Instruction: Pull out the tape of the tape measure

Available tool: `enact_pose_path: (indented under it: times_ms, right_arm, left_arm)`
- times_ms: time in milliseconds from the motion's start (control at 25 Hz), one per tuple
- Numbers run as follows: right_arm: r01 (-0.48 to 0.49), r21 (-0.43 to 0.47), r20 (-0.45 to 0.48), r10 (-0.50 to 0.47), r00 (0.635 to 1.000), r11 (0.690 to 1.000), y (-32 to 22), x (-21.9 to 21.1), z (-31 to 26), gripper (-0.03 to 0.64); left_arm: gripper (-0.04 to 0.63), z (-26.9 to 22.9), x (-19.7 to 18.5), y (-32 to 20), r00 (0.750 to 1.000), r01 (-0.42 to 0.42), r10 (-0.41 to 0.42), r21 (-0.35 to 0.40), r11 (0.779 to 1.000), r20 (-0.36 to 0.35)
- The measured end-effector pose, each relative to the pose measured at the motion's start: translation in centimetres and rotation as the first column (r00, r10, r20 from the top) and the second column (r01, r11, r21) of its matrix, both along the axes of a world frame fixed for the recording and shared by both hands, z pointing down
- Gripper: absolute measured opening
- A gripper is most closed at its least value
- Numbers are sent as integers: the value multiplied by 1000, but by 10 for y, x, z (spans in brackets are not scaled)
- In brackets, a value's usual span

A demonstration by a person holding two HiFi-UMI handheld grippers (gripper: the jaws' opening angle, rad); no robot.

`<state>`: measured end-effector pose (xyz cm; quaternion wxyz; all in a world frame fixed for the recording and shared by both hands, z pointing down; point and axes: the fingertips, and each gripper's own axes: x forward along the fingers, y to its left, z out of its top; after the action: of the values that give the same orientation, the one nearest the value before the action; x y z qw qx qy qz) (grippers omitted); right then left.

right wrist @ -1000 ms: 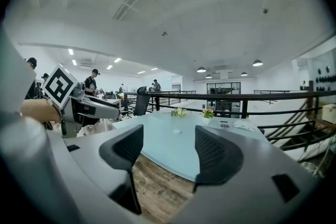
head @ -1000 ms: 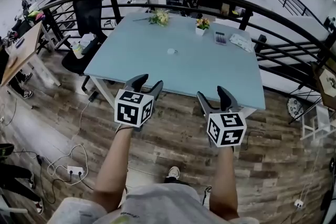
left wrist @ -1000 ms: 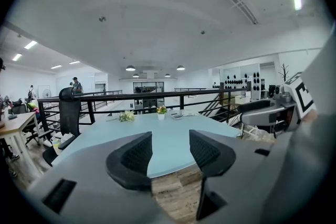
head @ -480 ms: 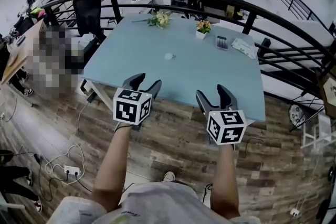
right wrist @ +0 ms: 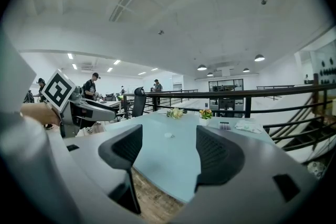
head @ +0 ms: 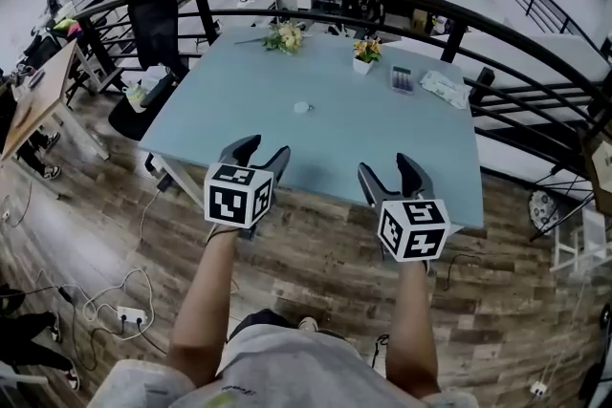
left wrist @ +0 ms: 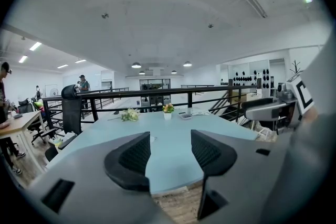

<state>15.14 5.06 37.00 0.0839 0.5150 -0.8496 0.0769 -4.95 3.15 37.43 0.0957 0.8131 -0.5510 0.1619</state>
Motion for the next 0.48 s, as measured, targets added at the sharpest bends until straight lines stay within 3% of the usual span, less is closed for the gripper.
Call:
enact_pose_path:
  times_ms: [480]
  right_arm:
    - [2,-11,-11,-2,1000,1000,-44,-14,16,302]
  left_arm:
    - [241,10,-10,-47,1000,-6,7,19,1000,-13]
